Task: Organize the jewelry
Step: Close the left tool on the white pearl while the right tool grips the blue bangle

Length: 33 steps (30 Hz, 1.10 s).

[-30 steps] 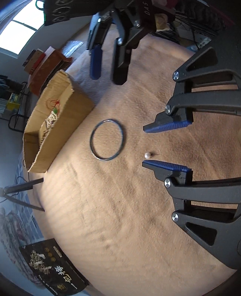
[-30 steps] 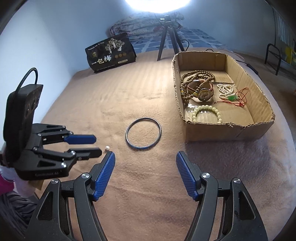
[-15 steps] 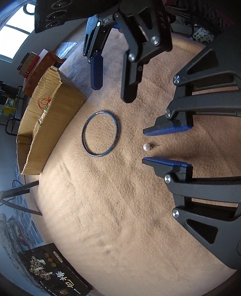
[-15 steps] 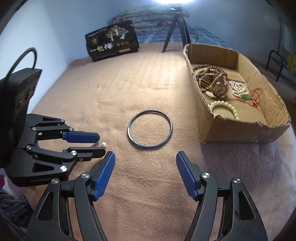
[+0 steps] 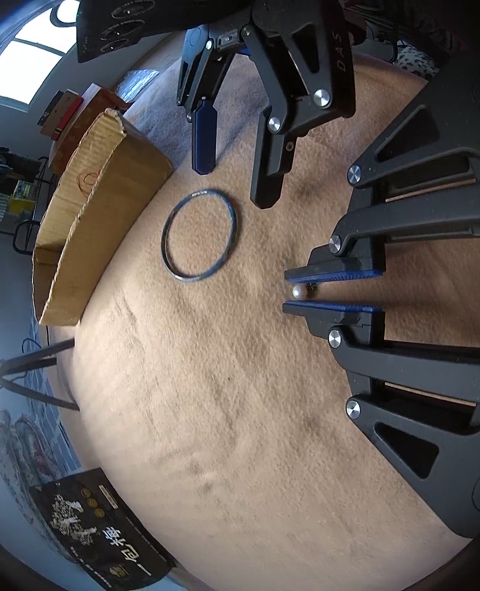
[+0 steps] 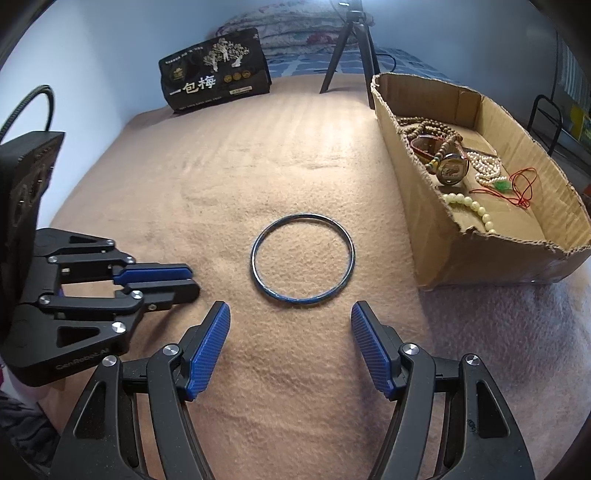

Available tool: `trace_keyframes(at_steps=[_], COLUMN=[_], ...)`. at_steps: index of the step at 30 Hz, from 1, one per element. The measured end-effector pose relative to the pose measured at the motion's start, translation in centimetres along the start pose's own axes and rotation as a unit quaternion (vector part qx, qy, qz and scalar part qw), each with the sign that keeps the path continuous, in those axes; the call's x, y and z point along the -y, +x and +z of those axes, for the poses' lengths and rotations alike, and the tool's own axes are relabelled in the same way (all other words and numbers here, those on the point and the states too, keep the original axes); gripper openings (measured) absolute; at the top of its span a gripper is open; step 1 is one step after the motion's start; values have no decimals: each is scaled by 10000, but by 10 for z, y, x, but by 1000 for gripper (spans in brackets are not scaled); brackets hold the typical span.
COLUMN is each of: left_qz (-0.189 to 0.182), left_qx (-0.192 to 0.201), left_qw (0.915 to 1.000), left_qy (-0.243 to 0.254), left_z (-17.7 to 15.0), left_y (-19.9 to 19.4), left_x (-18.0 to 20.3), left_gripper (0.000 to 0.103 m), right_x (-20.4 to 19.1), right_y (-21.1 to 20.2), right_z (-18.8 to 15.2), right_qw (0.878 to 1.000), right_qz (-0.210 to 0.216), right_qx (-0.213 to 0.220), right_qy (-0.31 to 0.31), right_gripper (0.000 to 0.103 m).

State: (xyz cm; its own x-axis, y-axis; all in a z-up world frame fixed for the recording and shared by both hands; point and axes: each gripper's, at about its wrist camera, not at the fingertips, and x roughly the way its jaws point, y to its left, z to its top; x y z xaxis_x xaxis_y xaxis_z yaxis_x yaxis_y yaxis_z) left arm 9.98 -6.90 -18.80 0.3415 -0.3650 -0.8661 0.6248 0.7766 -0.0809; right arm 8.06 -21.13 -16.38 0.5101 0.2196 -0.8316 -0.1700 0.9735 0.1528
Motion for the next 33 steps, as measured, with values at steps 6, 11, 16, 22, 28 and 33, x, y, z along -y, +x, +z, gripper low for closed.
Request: trace_keyframes(at_steps=[6, 11, 16, 22, 28, 33], left_qz=[41, 25, -2, 14, 24, 36], left_qx=[21, 33, 37, 56, 65, 74], left_qw=[9999, 9998, 9997, 9995, 9993, 9992], left_qy=[-102, -179, -245, -320, -360, -392], left_z=[-3, -4, -5, -5, -6, -6], left_y=[-2, -3, -4, -5, -6, -7], left_x=[-8, -12, -15, -19, -20, -22], left_gripper=[8, 8, 8, 8, 8, 8], right_x=[-2, -3, -7, -14, -17, -24], right_y=[7, 13, 17, 24, 28, 31], right_z=[6, 11, 14, 20, 26, 28], right_qw=[10000, 9999, 9995, 9986, 9977, 9965], right_qz=[-70, -150, -301, -522, -681, -827], right_qx=[21, 32, 57, -9, -2, 20], right_qy=[1, 41, 29, -68, 23, -132], right_gripper=[68, 68, 68, 68, 68, 69])
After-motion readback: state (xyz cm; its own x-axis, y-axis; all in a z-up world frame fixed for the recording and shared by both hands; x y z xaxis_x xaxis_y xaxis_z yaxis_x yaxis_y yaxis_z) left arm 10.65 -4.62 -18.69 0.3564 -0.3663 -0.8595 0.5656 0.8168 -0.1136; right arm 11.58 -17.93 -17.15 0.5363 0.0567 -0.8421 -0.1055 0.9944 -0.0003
